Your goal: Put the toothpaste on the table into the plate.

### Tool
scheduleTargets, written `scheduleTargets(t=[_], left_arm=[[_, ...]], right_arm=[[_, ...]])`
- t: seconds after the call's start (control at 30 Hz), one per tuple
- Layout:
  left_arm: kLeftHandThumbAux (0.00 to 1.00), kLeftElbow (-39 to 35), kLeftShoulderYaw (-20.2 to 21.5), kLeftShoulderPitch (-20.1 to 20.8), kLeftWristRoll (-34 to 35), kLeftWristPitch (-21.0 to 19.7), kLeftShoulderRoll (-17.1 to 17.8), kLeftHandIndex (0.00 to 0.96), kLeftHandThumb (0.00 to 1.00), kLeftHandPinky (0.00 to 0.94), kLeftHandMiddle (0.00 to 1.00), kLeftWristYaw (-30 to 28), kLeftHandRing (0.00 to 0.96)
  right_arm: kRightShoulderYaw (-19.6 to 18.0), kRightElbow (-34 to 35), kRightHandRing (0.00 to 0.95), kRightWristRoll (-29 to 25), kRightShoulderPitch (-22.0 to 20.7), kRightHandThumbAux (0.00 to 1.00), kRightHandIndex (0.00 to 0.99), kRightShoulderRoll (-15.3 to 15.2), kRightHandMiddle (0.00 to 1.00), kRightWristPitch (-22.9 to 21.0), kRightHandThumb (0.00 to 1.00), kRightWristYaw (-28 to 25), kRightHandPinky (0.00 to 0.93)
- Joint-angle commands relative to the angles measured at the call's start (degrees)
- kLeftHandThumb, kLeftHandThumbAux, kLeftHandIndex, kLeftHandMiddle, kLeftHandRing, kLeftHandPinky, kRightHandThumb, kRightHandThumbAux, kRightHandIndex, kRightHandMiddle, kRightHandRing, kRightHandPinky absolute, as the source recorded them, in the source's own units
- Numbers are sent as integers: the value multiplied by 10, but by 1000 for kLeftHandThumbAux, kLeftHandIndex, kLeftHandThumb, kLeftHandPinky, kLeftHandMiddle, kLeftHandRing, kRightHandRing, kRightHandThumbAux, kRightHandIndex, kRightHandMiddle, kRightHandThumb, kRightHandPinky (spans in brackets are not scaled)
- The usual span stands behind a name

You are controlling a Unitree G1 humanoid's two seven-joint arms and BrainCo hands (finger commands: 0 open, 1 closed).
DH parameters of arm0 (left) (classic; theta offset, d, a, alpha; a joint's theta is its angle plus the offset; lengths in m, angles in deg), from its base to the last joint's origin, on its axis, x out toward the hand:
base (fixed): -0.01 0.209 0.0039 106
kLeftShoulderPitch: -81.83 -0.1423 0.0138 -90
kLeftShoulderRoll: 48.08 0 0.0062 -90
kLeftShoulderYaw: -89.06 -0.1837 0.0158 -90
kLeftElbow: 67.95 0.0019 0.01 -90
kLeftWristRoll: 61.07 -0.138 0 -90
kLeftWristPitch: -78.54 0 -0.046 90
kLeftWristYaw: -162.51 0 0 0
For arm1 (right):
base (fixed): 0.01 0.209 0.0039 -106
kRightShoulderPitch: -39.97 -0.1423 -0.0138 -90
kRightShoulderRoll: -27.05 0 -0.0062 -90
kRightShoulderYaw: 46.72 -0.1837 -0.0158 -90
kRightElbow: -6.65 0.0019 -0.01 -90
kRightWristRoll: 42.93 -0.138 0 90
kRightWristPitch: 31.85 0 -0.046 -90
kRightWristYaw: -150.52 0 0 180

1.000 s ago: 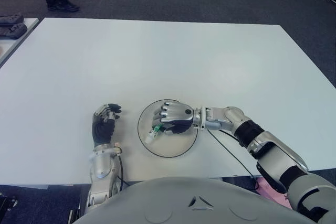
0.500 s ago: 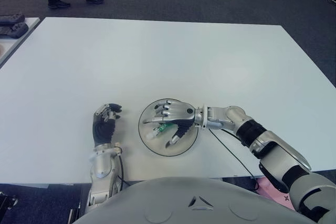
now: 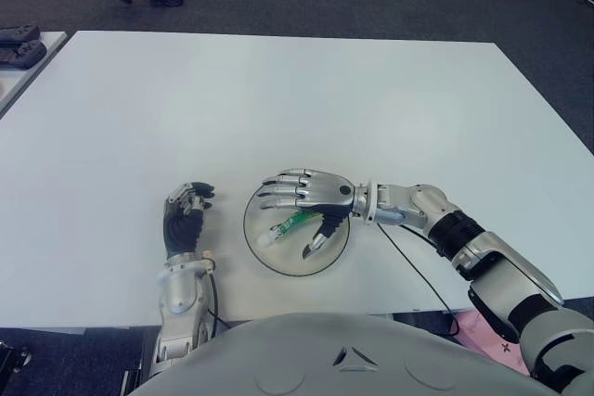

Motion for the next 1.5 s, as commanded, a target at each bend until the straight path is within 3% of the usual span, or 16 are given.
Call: scheduleTargets(t=[0.03, 0.27, 0.4, 0.5, 0.67, 0.77, 0.93, 1.03, 1.13, 1.23, 1.33, 1.47, 1.5], left_arm=[[676, 18, 2, -4, 6, -21, 0, 456, 840, 469, 454, -3, 463], [676, 17, 0, -4, 2, -16, -1, 454, 840, 472, 454, 0, 466], [676, 16, 0, -4, 2, -17, 0, 457, 841, 472, 453, -1, 467], [676, 16, 0, -4, 6, -19, 0, 455, 840, 465, 454, -4, 465], [676, 18, 1, -2, 5, -17, 0, 454, 840, 467, 454, -3, 465], [676, 20, 1, 0, 7, -16, 1, 455, 840, 463, 454, -5, 464], [677, 25, 1, 3, 9, -13, 2, 453, 840, 471, 454, -6, 467], [677, 28, 0, 6, 7, -12, 3, 449, 839, 481, 456, -4, 472], [677, 33, 0, 9, 6, -8, 4, 449, 839, 476, 456, -3, 473], [676, 37, 1, 11, 6, -5, 5, 450, 839, 470, 456, -3, 472], [676, 42, 1, 12, 7, -1, 7, 452, 839, 473, 456, -4, 472], [676, 48, 2, 16, 10, 2, 9, 453, 839, 478, 456, -6, 471], [676, 50, 2, 17, 10, 3, 9, 452, 839, 486, 456, -6, 471]], right_arm=[[-20, 1, 0, -53, 8, 269, 0, -10, 0, 14, 21, -42, 0], [-69, 14, 0, -185, 32, 285, 0, -29, 0, 55, 2, -90, 9], [-93, 17, 0, -249, 60, 305, 0, -24, 0, 56, 0, -113, 131], [-116, 15, 1, -306, 93, 353, 0, -15, 0, 48, 0, -121, 146], [-162, -9, 56, -384, 138, 433, 16, 35, 36, 42, 0, -107, 184], [-188, -9, 122, -425, 159, 555, 73, 66, 107, 33, 27, -108, 228], [-236, 25, 186, -483, 201, 717, 156, 109, 184, -28, 51, -111, 255], [-261, 54, 226, -525, 226, 862, 265, 137, 234, -70, 103, -113, 270], [-283, 85, 256, -565, 252, 922, 306, 162, 267, -112, 150, -118, 292], [-305, 102, 276, -582, 272, 937, 321, 181, 289, -134, 193, -120, 311], [-328, 102, 305, -576, 286, 917, 335, 196, 318, -137, 282, -111, 337], [-353, 104, 322, -561, 294, 904, 345, 219, 335, -155, 329, -95, 354], [-358, 105, 332, -557, 295, 842, 370, 223, 343, -158, 460, -92, 364]])
